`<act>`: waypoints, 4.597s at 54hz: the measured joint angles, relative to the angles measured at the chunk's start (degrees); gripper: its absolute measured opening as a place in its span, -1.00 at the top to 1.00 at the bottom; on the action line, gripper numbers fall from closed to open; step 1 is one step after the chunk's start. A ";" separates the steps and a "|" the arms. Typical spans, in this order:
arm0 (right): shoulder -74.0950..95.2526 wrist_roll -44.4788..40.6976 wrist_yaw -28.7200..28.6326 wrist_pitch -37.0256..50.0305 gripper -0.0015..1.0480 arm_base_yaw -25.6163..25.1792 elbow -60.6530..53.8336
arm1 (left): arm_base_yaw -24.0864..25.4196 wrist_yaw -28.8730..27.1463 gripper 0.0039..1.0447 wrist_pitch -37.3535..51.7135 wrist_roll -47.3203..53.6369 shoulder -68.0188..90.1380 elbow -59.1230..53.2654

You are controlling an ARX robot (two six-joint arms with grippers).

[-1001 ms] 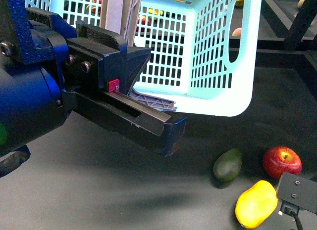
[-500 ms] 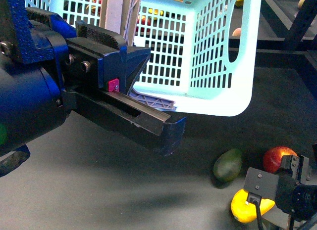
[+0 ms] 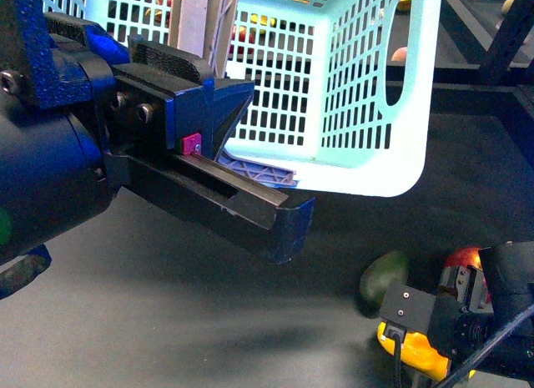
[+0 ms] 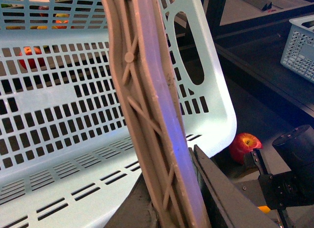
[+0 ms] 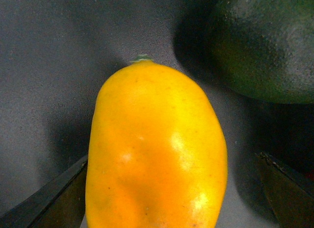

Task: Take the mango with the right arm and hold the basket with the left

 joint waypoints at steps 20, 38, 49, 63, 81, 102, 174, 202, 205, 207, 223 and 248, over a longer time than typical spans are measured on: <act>1.60 3.50 0.17 -1.27 -0.57 0.48 1.07 | 0.00 0.02 0.73 0.00 0.00 0.00 0.00; -0.11 8.09 -0.02 2.10 -0.12 -0.20 -1.70 | 0.00 0.00 0.73 0.00 0.00 0.00 0.00; -6.91 15.37 -0.96 8.09 -0.11 -0.66 -7.21 | 0.00 -0.02 0.73 0.00 0.02 0.00 0.00; -23.85 23.45 -3.48 7.52 -0.11 -1.70 -15.02 | 0.00 0.00 0.73 0.00 0.00 0.00 0.00; -51.98 33.90 -5.44 -1.42 -0.11 0.57 -17.68 | 0.00 0.04 0.73 0.00 0.02 0.00 0.00; -55.39 48.63 2.14 0.90 -0.11 11.65 -5.27 | 0.00 0.02 0.73 0.00 -0.02 0.00 0.00; -88.13 61.94 38.18 -4.09 -0.85 18.64 -23.10 | 0.00 -0.07 0.73 -0.26 -0.85 0.02 -0.24; -117.66 66.79 62.49 -25.46 -0.85 28.48 -30.18 | 0.00 -0.13 0.73 -0.26 -0.83 0.02 -0.24; -117.61 66.82 62.49 -25.49 -0.85 28.52 -30.18 | 0.00 0.00 0.73 -0.26 -0.83 0.02 -0.24; -117.52 66.82 62.47 -25.51 -0.85 28.55 -30.18 | 0.00 0.13 0.73 -0.26 -0.83 0.02 -0.24; -127.84 60.08 31.71 -28.06 -0.06 16.04 -35.39 | 0.00 -0.39 0.73 -0.26 -0.83 0.02 -0.24; -136.89 59.08 19.12 -32.63 0.96 3.04 -39.56 | 0.00 0.00 0.73 -0.26 -0.87 0.02 -0.24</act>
